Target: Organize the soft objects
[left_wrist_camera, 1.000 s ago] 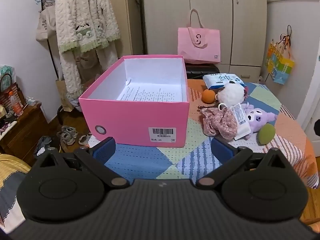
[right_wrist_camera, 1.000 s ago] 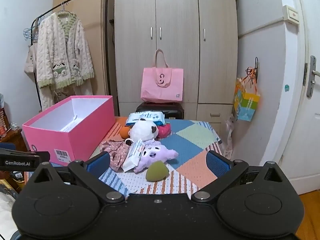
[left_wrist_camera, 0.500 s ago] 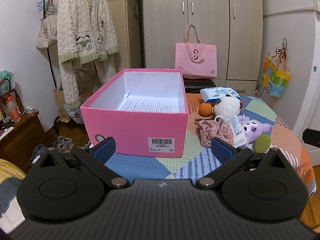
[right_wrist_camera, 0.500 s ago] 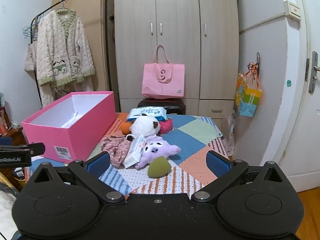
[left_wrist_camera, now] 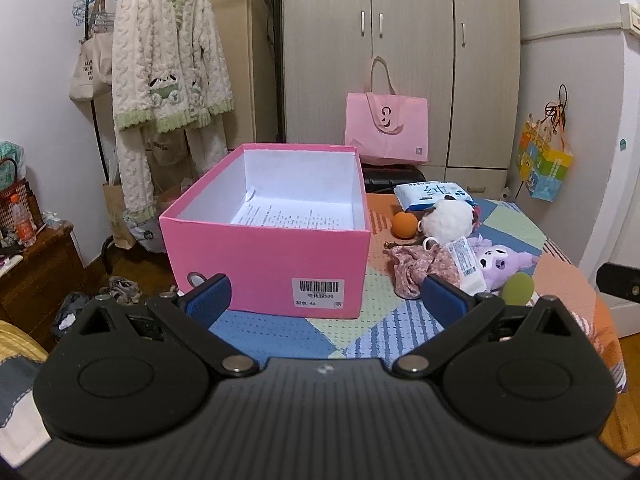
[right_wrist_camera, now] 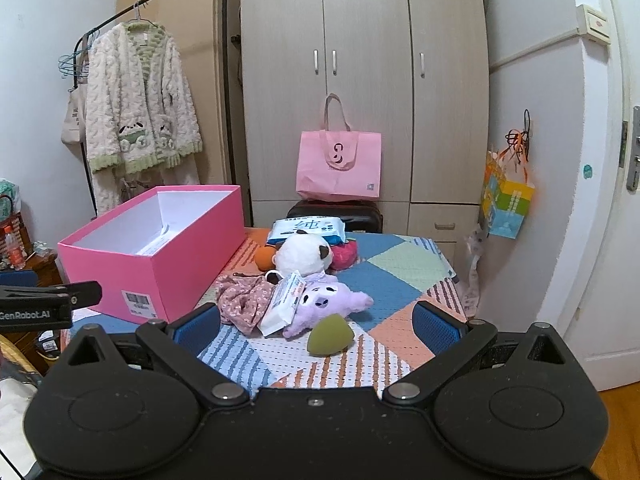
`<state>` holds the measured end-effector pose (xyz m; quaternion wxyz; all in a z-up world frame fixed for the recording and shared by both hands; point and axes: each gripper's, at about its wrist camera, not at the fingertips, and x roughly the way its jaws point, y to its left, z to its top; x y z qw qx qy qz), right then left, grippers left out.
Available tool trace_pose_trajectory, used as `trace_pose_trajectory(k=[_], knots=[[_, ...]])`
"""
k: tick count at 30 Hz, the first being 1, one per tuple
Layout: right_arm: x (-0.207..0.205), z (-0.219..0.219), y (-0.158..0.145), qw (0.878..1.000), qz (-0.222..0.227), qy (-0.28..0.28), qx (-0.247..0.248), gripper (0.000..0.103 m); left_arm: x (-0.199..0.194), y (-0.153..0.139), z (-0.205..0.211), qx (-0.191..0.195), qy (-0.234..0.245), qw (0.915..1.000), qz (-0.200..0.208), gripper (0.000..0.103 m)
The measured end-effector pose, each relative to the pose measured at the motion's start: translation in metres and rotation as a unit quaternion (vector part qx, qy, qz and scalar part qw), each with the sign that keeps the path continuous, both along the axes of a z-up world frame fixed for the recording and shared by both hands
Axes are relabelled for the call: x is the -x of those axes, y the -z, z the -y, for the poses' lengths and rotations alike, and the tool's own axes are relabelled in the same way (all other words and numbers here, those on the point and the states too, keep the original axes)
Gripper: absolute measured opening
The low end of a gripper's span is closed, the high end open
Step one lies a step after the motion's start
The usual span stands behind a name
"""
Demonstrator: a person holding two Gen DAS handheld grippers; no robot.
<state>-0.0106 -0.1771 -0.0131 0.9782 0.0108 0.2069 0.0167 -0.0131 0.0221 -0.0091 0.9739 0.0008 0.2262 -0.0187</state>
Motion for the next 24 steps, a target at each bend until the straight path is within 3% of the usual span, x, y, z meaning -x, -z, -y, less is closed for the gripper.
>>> trace_pose_trajectory(k=[9, 14, 24], knots=[[-0.002, 0.002, 0.006, 1.000, -0.002, 0.019, 0.013, 0.103, 0.006, 0.000, 0.007, -0.006, 0.010, 0.9999, 0.007, 0.103], [-0.003, 0.003, 0.008, 0.999, -0.004, 0.033, 0.020, 0.103, 0.007, 0.002, 0.011, -0.029, -0.025, 0.9991, 0.019, 0.103], [-0.002, 0.003, 0.010, 0.999, -0.004, 0.044, 0.030, 0.103, 0.005, 0.002, 0.007, -0.024, -0.029, 0.9992, 0.015, 0.103]])
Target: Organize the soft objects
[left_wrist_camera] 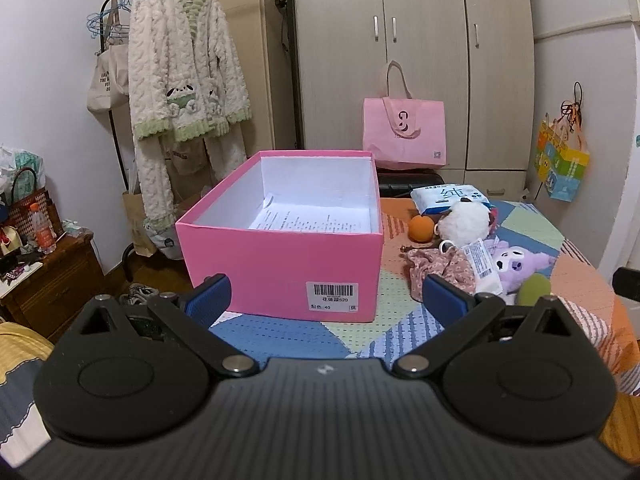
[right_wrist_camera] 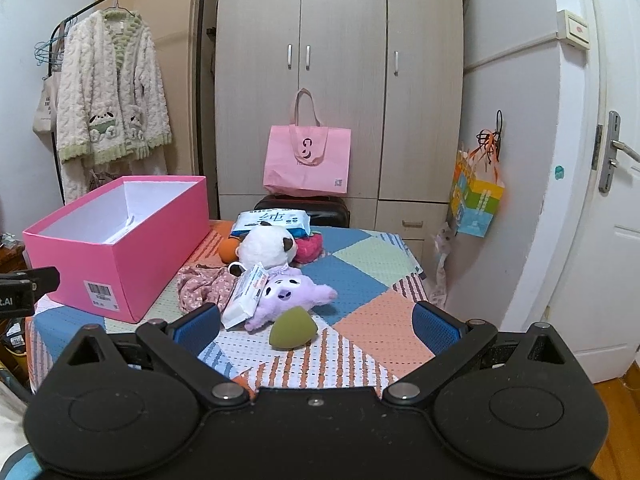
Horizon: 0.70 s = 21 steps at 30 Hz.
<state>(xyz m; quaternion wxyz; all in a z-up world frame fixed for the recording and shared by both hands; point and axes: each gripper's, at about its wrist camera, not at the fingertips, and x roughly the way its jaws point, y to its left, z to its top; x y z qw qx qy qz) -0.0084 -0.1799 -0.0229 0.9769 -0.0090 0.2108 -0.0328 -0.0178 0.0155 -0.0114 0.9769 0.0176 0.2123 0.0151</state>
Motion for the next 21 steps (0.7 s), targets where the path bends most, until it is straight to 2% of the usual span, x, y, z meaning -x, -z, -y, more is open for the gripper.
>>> trace_pose_trajectory(k=[8, 13, 18, 21], knots=[[0.001, -0.001, 0.000, 1.000, 0.000, 0.001, 0.004, 0.103, 0.000, 0.002, 0.001, 0.000, 0.002, 1.0000, -0.003, 0.103], [0.000, -0.005, -0.002, 1.000, 0.006, -0.003, 0.029, 0.103, -0.001, 0.001, 0.002, 0.001, 0.010, 0.9999, -0.008, 0.103], [-0.004, -0.002, -0.002, 0.999, 0.011, -0.014, 0.042, 0.103, -0.003, -0.005, 0.003, 0.034, 0.033, 0.9989, 0.003, 0.103], [-0.007, 0.005, -0.001, 0.999, 0.020, -0.029, 0.036, 0.103, -0.005, -0.007, 0.008, 0.039, 0.051, 0.9978, 0.018, 0.103]])
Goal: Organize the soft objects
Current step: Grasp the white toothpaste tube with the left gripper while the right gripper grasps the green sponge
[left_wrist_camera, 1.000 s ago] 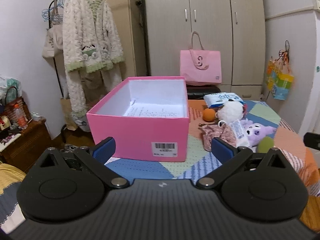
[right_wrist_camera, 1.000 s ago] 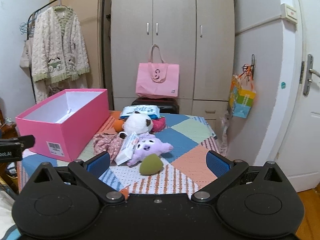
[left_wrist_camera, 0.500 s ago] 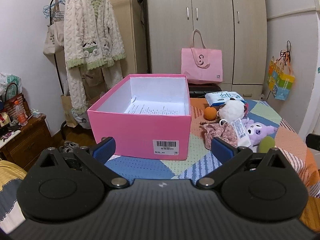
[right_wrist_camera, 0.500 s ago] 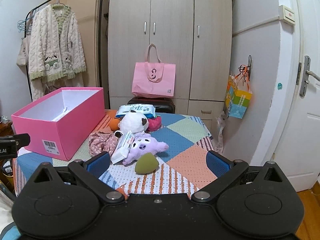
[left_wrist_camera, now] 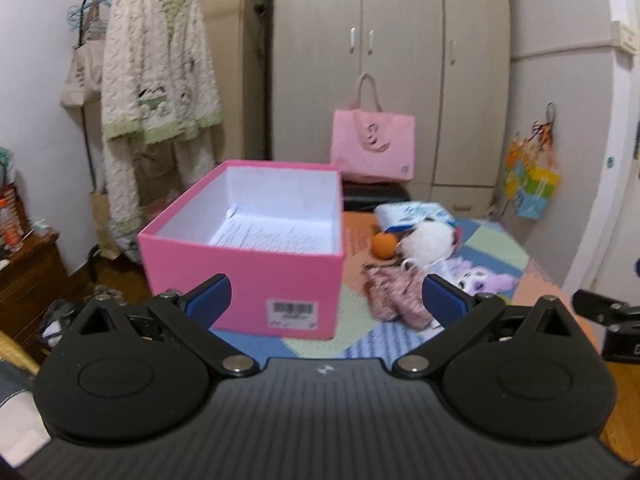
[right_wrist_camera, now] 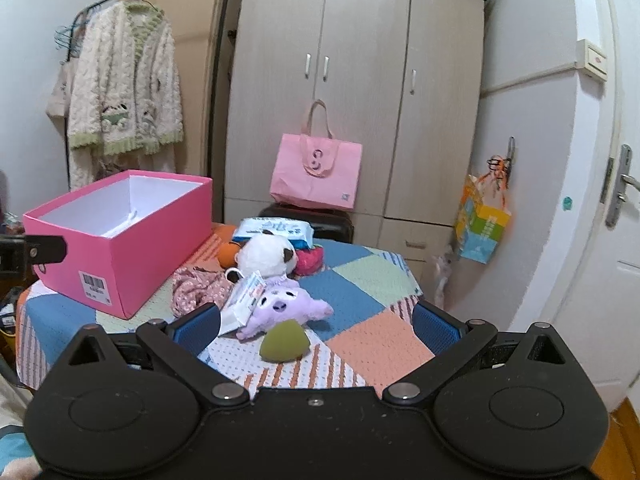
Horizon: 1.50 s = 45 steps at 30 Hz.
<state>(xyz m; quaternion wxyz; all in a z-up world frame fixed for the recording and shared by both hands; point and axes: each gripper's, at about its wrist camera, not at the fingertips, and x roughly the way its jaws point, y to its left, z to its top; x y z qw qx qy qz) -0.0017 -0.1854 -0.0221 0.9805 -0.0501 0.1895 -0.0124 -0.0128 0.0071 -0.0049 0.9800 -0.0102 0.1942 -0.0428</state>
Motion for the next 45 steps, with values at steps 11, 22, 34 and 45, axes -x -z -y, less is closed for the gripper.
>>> trace_pose_trajectory(k=[11, 22, 34, 45], knots=[[-0.041, 0.034, 0.042, 0.995, 0.017, -0.072, -0.065, 0.103, -0.029, 0.017, 0.039, -0.011, 0.072, 0.9973, 0.013, 0.095], [-0.086, 0.035, 0.078, 0.991, -0.033, -0.112, -0.062, 0.093, -0.077, 0.038, 0.079, -0.021, 0.140, 0.9896, -0.025, 0.065], [-0.118, 0.035, 0.101, 0.983, -0.067, -0.149, -0.088, 0.060, -0.155, 0.070, 0.115, 0.023, 0.194, 0.9719, -0.131, 0.038], [-0.130, 0.036, 0.108, 0.981, -0.086, -0.148, -0.091, 0.057, -0.184, 0.088, 0.108, 0.050, 0.151, 0.9679, -0.194, 0.052]])
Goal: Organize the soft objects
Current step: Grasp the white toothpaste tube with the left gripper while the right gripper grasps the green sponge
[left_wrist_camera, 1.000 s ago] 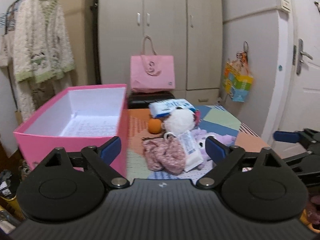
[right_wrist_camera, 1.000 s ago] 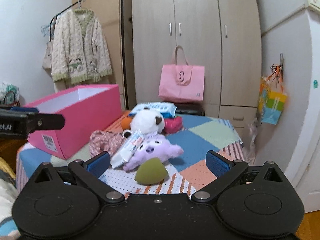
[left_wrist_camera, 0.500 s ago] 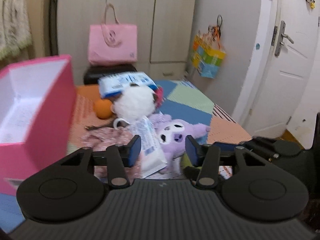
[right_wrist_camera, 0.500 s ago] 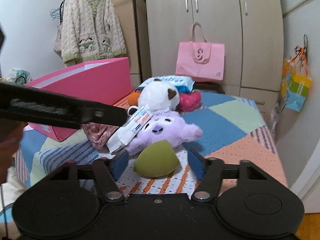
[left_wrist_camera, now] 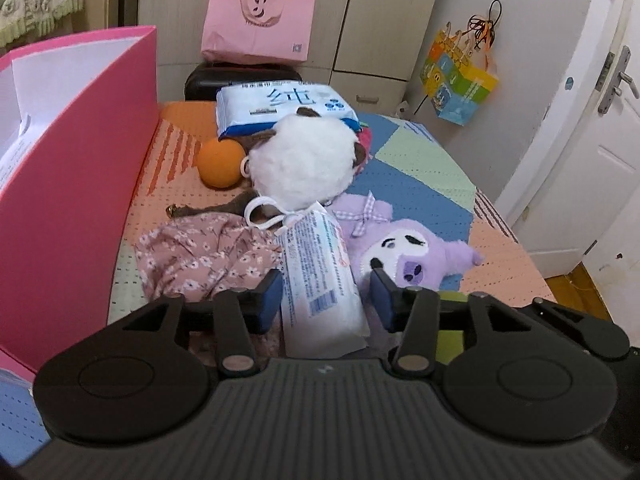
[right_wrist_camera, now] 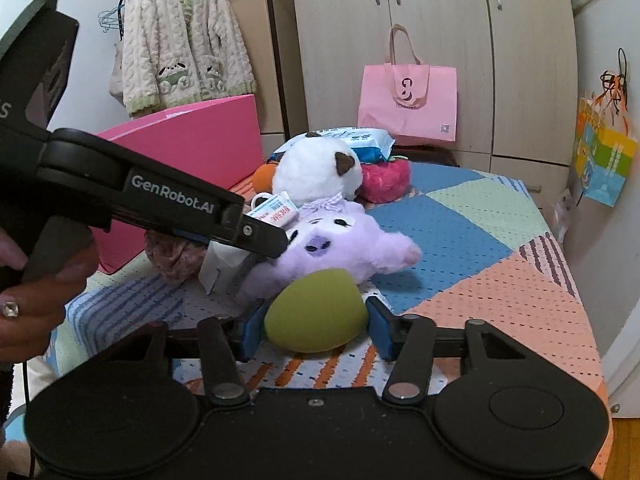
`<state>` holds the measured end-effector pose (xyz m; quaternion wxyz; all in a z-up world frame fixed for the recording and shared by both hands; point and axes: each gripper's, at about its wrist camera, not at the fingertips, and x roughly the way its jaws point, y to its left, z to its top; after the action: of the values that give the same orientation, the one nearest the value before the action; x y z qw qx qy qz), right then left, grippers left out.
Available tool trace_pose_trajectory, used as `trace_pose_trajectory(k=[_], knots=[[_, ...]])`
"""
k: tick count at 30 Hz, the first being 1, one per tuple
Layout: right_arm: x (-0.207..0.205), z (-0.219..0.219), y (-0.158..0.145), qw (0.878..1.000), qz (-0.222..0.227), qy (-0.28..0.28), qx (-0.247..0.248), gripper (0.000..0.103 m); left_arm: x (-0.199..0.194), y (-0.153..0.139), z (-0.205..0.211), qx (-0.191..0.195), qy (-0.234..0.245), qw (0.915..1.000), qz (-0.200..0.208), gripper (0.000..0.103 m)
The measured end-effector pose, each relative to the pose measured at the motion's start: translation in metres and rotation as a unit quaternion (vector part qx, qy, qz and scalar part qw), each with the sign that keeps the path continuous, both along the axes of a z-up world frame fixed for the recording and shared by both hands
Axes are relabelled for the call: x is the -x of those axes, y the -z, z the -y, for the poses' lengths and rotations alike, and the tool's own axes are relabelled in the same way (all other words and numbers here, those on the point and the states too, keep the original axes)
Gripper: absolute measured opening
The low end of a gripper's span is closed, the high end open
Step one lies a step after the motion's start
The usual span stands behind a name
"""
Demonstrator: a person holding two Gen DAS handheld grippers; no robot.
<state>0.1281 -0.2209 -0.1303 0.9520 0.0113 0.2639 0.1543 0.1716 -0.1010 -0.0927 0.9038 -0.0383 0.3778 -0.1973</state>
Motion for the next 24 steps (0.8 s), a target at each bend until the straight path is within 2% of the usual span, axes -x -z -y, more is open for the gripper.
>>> trace_pose_trajectory(k=[2, 6, 10, 11, 14, 24], knots=[[0.001, -0.001, 0.000, 1.000, 0.004, 0.002, 0.003, 0.056, -0.005, 0.003, -0.001, 0.009, -0.007, 0.9998, -0.015, 0.057], [0.002, 0.001, 0.002, 1.000, 0.008, 0.006, -0.002, 0.055, -0.009, 0.009, -0.009, 0.047, -0.018, 0.9981, -0.035, 0.056], [0.003, 0.003, 0.002, 1.000, 0.011, 0.007, -0.006, 0.055, -0.007, 0.013, -0.015, 0.076, -0.019, 0.9961, -0.040, 0.034], [0.004, 0.003, 0.002, 1.000, 0.012, 0.008, -0.007, 0.054, -0.007, 0.013, -0.016, 0.084, -0.019, 0.9954, -0.042, 0.032], [0.005, 0.003, 0.002, 1.000, 0.014, 0.012, -0.010, 0.052, -0.004, 0.013, -0.014, 0.070, -0.031, 0.9966, -0.031, 0.020], [0.013, 0.002, -0.004, 1.000, 0.016, 0.018, -0.011, 0.052, 0.014, 0.005, -0.014, 0.044, -0.037, 0.9983, 0.007, 0.019]])
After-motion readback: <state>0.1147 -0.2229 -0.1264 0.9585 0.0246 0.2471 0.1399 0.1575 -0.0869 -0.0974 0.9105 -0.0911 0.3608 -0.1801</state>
